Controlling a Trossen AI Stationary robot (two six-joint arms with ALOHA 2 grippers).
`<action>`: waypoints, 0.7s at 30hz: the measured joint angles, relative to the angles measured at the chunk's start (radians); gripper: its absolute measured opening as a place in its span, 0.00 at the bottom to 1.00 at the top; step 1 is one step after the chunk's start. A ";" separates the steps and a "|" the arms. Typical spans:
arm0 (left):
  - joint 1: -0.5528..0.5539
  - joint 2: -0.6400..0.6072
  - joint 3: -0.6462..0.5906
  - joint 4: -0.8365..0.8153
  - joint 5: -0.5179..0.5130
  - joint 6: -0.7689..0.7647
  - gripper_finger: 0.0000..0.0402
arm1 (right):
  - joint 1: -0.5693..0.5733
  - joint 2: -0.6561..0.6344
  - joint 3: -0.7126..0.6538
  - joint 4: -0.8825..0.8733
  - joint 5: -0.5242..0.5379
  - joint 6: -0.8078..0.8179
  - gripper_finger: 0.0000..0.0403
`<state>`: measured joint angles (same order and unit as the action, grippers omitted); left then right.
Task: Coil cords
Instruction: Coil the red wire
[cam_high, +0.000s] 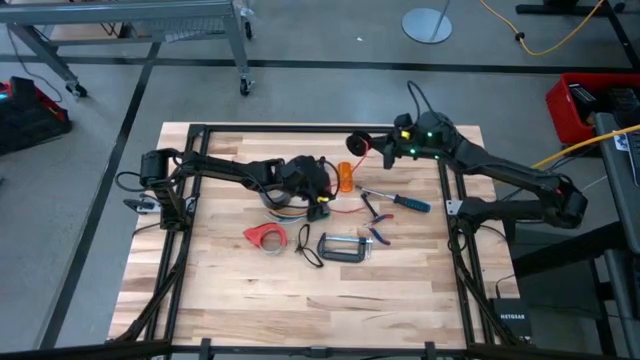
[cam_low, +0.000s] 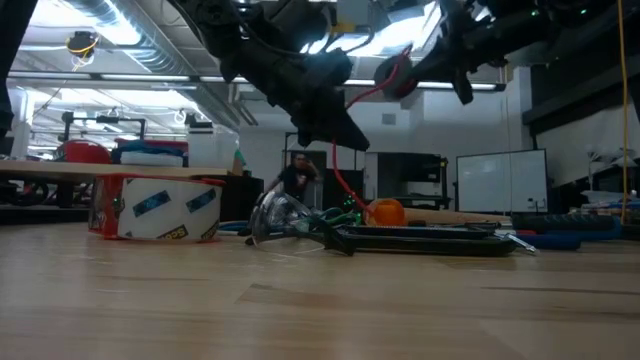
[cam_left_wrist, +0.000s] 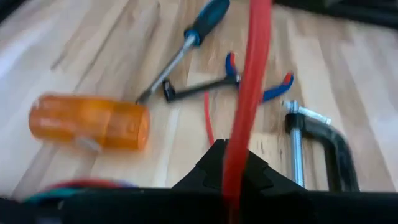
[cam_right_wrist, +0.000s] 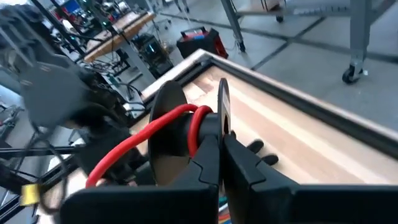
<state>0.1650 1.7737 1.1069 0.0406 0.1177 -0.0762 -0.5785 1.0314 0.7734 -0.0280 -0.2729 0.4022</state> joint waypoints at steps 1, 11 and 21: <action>0.000 0.000 0.000 -0.020 0.000 -0.001 0.00 | 0.000 -0.015 0.000 0.000 0.000 -0.007 0.01; 0.000 0.000 0.000 -0.082 -0.005 0.003 0.00 | 0.000 -0.145 0.000 -0.002 0.013 -0.018 0.01; -0.002 0.000 0.001 -0.078 -0.004 0.030 0.00 | 0.000 -0.230 -0.001 -0.006 0.016 -0.021 0.01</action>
<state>0.1635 1.7734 1.1080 -0.0374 0.1139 -0.0463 -0.5781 0.8019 0.7723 -0.0345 -0.2569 0.3813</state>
